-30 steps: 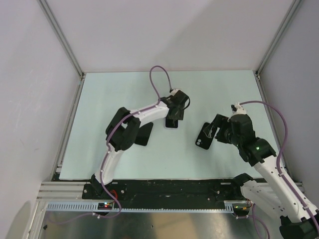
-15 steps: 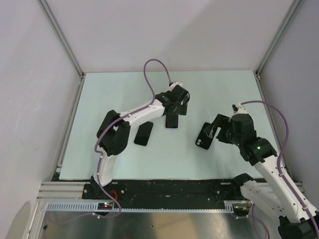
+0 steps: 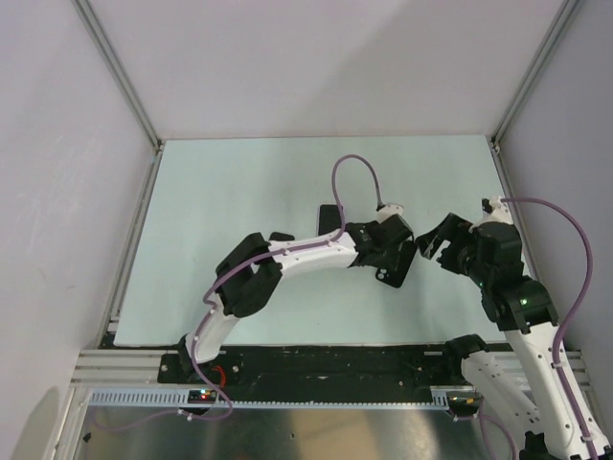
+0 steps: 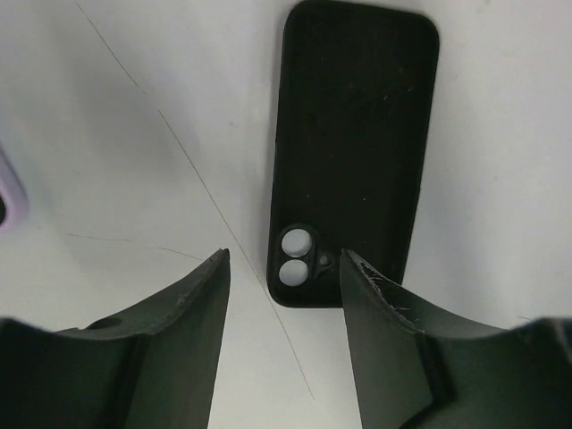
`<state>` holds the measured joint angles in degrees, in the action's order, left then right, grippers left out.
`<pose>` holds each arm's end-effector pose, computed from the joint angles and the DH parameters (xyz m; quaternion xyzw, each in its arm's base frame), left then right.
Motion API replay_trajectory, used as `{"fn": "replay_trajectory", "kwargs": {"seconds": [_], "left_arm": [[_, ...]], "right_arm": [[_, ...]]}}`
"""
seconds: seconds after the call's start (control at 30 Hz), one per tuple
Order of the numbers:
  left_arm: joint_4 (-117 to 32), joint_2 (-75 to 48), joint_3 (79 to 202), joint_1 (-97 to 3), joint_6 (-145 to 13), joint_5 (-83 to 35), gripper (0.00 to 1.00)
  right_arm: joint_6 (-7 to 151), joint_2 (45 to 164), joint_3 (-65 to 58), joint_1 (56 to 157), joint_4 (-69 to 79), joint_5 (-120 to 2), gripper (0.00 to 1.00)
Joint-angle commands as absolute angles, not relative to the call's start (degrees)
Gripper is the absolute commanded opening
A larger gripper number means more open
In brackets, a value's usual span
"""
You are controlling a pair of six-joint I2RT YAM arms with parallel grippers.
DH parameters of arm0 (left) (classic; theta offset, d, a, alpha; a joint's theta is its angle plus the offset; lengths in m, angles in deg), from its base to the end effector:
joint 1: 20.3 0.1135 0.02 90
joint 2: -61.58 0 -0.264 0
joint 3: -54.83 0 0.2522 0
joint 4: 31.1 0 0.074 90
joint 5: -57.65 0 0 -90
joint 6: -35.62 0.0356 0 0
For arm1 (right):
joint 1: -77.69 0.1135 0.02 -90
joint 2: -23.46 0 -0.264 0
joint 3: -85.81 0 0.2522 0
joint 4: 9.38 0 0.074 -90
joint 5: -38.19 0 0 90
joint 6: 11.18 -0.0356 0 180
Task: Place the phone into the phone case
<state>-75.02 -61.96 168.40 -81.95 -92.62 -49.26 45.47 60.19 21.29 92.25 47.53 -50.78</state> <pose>0.2361 -0.4157 0.2026 0.1462 0.9301 -0.1447 0.3043 0.1233 0.0314 0.3356 0.1452 0.8498 0.1986 0.4661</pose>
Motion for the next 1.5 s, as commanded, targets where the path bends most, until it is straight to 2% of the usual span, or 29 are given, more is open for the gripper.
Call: {"fn": "replay_trajectory", "kwargs": {"seconds": [0.0,0.23,0.37,0.57,0.63,0.7,0.93,1.07,1.2,1.47], "left_arm": [[-74.9,-64.2,171.3,-82.2,-93.9,-49.1,0.56],[-74.9,-66.9,172.4,-82.2,-92.3,-48.0,0.5],[-74.9,-68.3,172.6,-82.2,-92.3,-46.5,0.41],[-74.8,-67.1,170.6,-82.2,-91.0,-46.2,0.21],[-74.8,-65.5,169.4,-82.1,-88.0,-46.8,0.08],[-74.5,-62.9,167.6,-82.0,-83.1,-47.4,0.02],[-69.3,-47.9,151.6,-81.5,-57.4,-44.0,0.0],[-68.5,-41.6,144.7,-78.9,-44.7,-35.8,0.0],[-68.3,-39.3,139.1,-77.3,-35.4,-31.6,0.0],[-68.3,-40.0,134.0,-77.0,-25.6,-32.0,0.0]], "right_arm": [[46.5,60.3,19.1,91.9,48.9,-51.1,0.78],[46.2,60.3,19.2,92.0,49.2,-52.4,0.78],[46.3,60.3,19.2,92.0,49.4,-52.8,0.78],[46.6,60.6,19.3,92.0,49.4,-53.2,0.78],[46.6,60.7,19.3,92.0,49.1,-53.4,0.78],[46.5,61.0,19.4,92.0,48.6,-53.7,0.78],[46.1,63.1,20.3,92.0,45.1,-55.0,0.78],[45.2,65.4,22.2,91.9,41.2,-55.6,0.78],[44.4,70.2,24.4,92.1,36.3,-55.8,0.78],[42.2,81.3,28.2,95.0,27.4,-56.1,0.78]]}}
